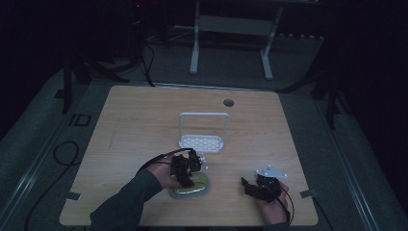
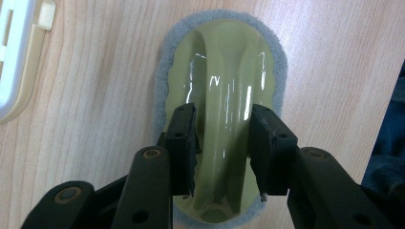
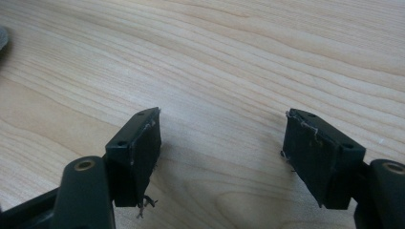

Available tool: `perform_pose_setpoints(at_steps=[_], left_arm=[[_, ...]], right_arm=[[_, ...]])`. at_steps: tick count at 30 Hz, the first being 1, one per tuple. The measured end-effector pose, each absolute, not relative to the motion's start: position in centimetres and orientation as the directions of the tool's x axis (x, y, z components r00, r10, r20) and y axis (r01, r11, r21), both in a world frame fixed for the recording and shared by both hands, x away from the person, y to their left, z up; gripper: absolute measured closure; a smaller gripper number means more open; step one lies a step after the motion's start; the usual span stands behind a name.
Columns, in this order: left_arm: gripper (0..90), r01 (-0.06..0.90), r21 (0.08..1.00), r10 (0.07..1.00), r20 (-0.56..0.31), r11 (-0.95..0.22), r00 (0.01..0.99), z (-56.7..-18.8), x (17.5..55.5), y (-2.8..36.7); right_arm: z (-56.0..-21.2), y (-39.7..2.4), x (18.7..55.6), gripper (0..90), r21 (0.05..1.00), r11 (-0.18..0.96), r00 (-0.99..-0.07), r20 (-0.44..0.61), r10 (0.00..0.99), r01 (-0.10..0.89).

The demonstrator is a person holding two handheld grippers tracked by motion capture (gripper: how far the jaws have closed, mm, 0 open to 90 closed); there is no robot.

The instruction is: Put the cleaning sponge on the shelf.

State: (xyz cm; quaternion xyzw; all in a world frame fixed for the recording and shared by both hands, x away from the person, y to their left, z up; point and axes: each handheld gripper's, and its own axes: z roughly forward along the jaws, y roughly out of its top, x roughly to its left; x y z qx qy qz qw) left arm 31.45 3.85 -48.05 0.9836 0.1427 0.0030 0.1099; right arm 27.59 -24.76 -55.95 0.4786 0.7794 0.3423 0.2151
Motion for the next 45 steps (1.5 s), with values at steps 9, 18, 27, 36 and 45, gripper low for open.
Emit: perform_pose_setpoints(at_steps=[9,18,27,36,45], left_arm=[[64.1,0.268,0.201,0.270,-0.018,-0.942,0.963,-47.90,31.65,3.54],[65.4,0.260,0.180,0.261,-0.019,-0.949,0.965,-47.86,31.79,3.26],[69.2,0.253,0.167,0.253,-0.022,-0.953,0.967,-47.87,31.75,3.17],[71.3,0.236,0.144,0.237,-0.011,-0.961,0.972,-47.77,31.63,2.87],[71.4,0.225,0.145,0.225,-0.012,-0.964,0.974,-47.50,31.55,3.12]], right_arm=[[-55.94,-24.76,27.59,28.4,0.740,0.307,-0.449,-0.007,0.893,0.599],[-55.95,-24.76,27.59,28.4,0.740,0.307,-0.449,-0.007,0.893,0.599],[-55.95,-24.76,27.59,28.4,0.740,0.307,-0.449,-0.008,0.893,0.599],[-55.94,-24.76,27.59,28.4,0.739,0.308,-0.449,-0.008,0.893,0.599],[-55.94,-24.76,27.59,28.4,0.740,0.307,-0.449,-0.007,0.893,0.599]])
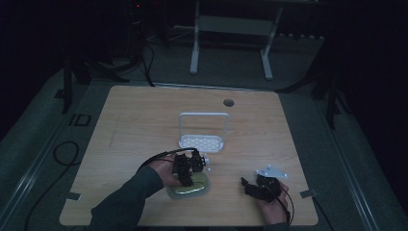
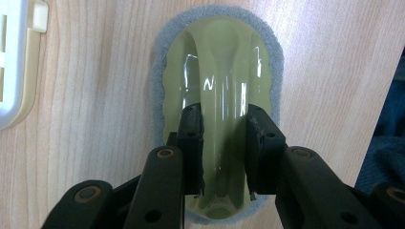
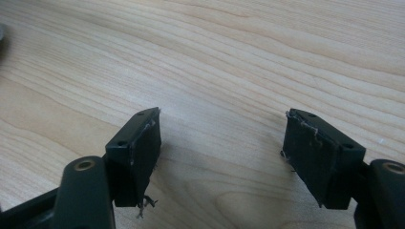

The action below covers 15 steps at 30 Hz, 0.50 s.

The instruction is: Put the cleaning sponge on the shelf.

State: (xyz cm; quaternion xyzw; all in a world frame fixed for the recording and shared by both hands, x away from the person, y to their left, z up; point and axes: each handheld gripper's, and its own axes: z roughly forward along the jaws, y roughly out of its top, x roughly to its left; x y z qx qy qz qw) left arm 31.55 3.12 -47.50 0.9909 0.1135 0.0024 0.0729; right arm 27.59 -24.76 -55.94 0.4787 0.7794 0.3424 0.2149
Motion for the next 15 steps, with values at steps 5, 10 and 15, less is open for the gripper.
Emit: perform_pose_setpoints(at_steps=[5,10,15], left_arm=[[71.4,0.215,0.146,0.218,0.003,-0.966,0.976,-47.21,31.57,3.26],[71.4,0.217,0.160,0.223,0.021,-0.963,0.975,-47.06,31.55,3.30],[71.4,0.210,0.182,0.223,0.054,-0.961,0.973,-46.74,31.58,3.44]], right_arm=[[-55.95,-24.76,27.59,28.4,0.740,0.308,-0.449,-0.008,0.893,0.599],[-55.94,-24.76,27.59,28.4,0.739,0.308,-0.449,-0.008,0.893,0.599],[-55.94,-24.76,27.59,28.4,0.739,0.307,-0.449,-0.007,0.893,0.599]])
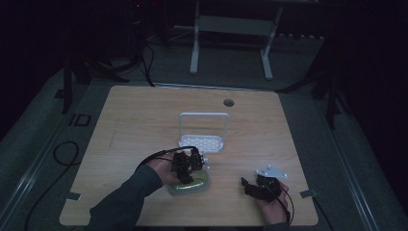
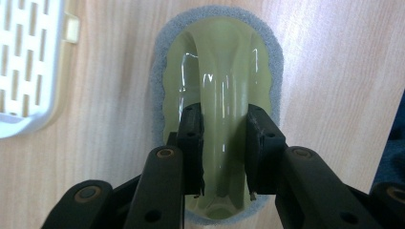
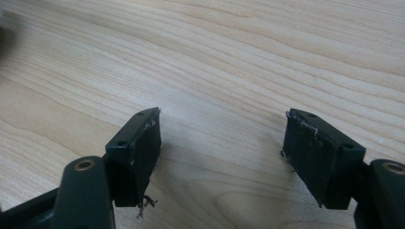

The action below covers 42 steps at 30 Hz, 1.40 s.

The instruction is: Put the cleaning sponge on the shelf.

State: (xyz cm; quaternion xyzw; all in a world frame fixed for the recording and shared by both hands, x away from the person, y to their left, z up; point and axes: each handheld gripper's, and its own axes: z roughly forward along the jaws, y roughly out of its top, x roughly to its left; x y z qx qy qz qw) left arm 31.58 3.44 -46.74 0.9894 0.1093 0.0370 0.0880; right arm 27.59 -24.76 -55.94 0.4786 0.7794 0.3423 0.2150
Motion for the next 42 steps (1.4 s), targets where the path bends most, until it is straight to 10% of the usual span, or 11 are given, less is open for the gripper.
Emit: perform_pose_setpoints(at_steps=[42], left_arm=[[71.4,0.083,0.259,0.164,0.308,-0.962,0.937,-45.0,32.1,3.2]], right_arm=[[-55.9,-24.8,27.6,28.3,0.740,0.309,-0.450,-0.009,0.893,0.597]])
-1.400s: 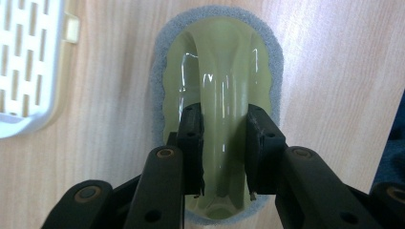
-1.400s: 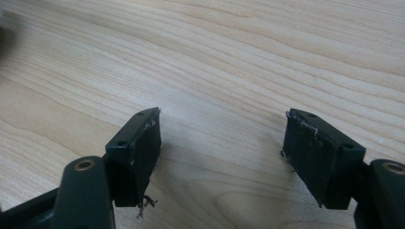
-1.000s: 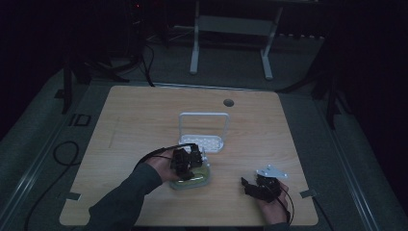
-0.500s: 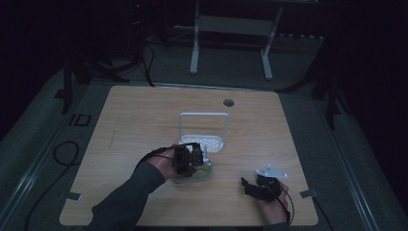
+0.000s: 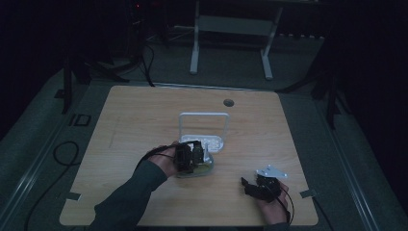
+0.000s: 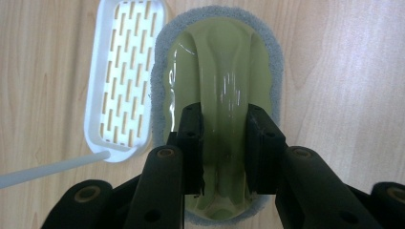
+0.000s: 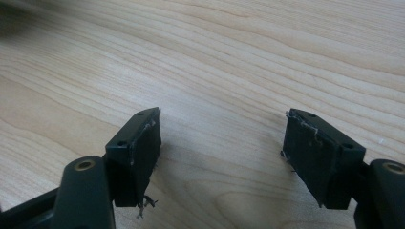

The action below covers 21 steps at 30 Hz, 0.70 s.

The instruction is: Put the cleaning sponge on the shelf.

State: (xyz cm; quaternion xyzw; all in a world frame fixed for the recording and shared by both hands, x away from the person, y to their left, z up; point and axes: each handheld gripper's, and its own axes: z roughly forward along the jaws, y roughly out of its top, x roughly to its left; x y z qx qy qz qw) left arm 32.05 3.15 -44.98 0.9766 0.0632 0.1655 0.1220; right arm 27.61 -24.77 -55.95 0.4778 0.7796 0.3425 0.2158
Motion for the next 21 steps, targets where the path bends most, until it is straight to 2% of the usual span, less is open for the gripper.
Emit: perform_pose_setpoints(at_steps=[21], left_arm=[[71.5,0.046,0.258,0.143,0.371,-0.965,0.918,-44.69,32.59,2.74]], right_arm=[[-55.94,-24.78,27.60,28.4,0.739,0.310,-0.451,-0.009,0.892,0.598]])
